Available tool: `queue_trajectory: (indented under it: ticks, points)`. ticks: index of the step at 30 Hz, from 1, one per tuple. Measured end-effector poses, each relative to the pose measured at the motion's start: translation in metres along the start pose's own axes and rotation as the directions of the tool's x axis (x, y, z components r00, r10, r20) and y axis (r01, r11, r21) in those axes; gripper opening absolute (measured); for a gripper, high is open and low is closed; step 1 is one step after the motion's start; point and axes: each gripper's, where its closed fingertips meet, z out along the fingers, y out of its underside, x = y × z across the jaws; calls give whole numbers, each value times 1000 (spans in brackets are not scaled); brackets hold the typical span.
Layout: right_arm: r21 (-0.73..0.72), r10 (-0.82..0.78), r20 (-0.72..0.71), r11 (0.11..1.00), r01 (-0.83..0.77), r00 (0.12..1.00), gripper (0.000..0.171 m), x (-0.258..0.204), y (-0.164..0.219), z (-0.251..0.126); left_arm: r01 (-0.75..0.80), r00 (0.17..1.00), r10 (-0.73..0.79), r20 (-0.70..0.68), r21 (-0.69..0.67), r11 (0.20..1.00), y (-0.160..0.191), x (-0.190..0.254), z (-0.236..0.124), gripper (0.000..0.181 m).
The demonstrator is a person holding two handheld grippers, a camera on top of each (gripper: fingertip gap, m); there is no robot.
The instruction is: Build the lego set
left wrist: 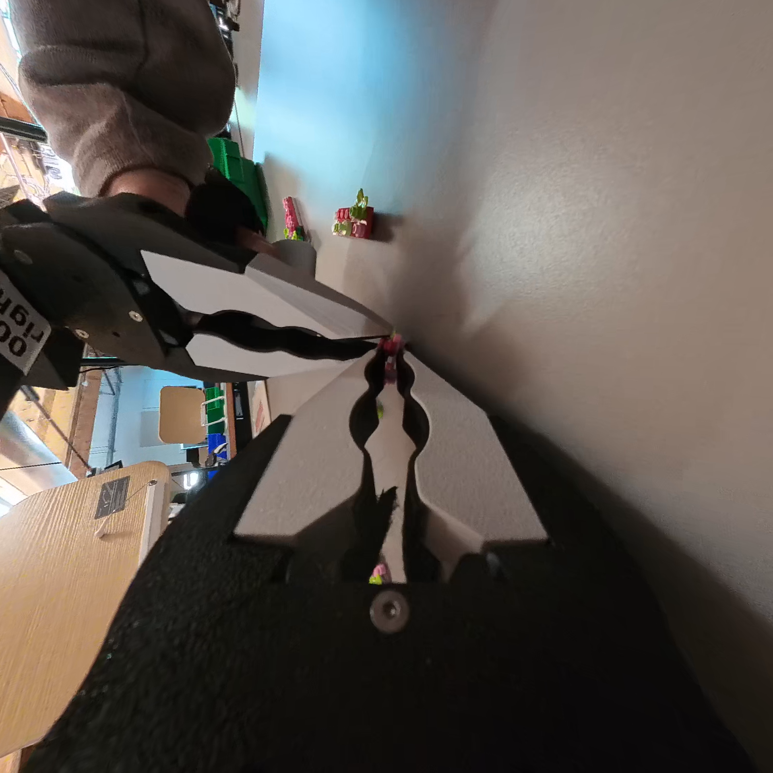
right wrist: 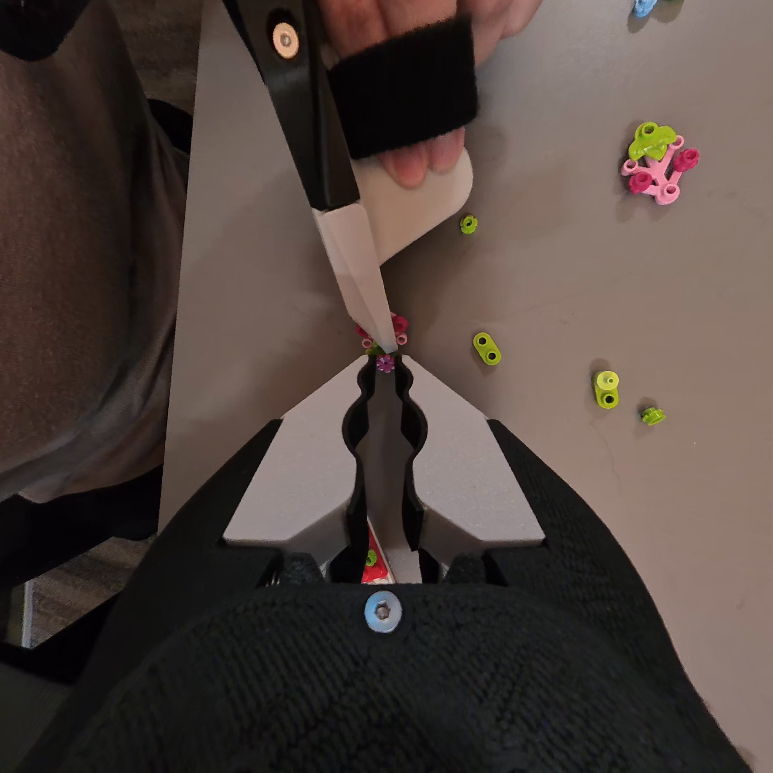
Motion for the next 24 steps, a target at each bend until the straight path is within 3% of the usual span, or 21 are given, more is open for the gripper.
queue_trajectory:
  ticks: [12,21,24]
  points:
    - [61,-8,-34,998,10,999,7,1,-8,-12,-52,994,54,100,-18,998,1,-13,-5,2]
    - [37,-17,-59,999,19,998,8,2,-2,-7,-51,997,51,65,-12,999,1,-6,0,2]
    - [100,-17,-82,995,25,996,23,2,-9,-15,9,995,-8,96,-5,1000,4,-16,-3,3]
